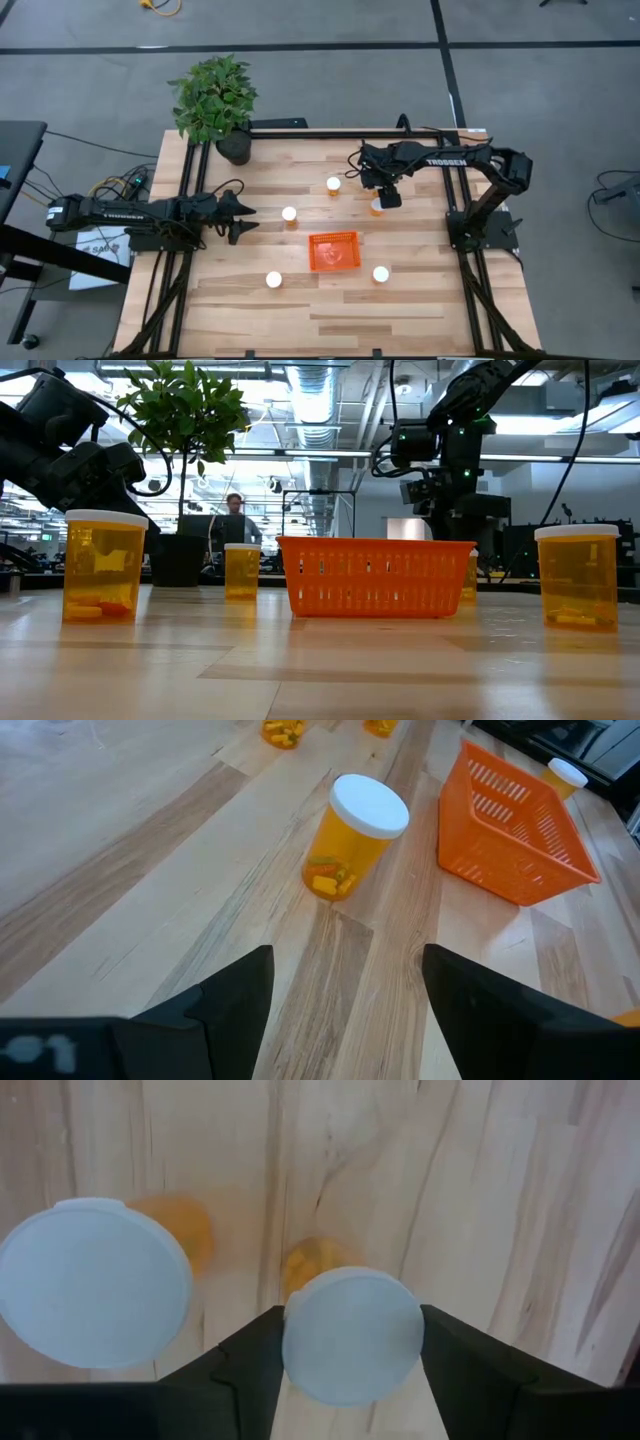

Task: Pick and place pill bottles into a basket
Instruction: Put the orange pill bottle into the orange bin

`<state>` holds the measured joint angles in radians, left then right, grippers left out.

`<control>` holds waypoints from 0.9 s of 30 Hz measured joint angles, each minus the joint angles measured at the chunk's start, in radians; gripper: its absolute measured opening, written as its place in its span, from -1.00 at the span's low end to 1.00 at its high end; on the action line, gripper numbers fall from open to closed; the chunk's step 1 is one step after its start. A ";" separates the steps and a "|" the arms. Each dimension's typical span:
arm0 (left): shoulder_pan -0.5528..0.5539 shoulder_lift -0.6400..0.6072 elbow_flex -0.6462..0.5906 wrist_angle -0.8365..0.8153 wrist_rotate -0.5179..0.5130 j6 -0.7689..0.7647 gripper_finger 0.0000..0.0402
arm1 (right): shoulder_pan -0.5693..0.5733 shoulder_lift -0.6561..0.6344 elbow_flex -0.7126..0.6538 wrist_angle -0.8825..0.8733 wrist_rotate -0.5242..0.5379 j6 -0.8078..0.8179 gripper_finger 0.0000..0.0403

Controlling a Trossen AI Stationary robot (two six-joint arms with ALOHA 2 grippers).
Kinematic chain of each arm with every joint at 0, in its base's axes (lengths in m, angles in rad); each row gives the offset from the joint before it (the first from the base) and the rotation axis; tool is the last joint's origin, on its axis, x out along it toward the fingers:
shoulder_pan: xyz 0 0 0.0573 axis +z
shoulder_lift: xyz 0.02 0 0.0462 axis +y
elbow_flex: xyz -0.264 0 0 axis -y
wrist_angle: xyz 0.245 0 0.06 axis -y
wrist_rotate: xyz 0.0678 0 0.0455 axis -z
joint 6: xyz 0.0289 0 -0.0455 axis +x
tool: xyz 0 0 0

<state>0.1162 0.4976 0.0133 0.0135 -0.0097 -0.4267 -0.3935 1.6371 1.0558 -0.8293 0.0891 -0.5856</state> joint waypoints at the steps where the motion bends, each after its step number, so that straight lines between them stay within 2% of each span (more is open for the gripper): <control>1: 0.000 0.000 0.000 0.000 0.000 0.000 0.22 | 0.000 0.000 0.003 -0.005 0.000 -0.005 0.02; 7: 0.000 0.000 0.000 0.000 0.000 0.000 0.22 | 0.000 0.001 0.049 -0.010 0.022 -0.025 0.08; 17: 0.000 0.000 0.000 0.000 -0.001 0.000 0.22 | 0.002 0.001 0.180 -0.080 0.022 -0.027 0.02; 27: 0.000 0.000 0.000 0.000 -0.001 0.000 0.22 | 0.071 0.001 0.311 -0.195 0.023 -0.025 0.05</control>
<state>0.1163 0.4974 0.0133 0.0135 -0.0107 -0.4267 -0.3221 1.6382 1.3669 -1.0247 0.1120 -0.6103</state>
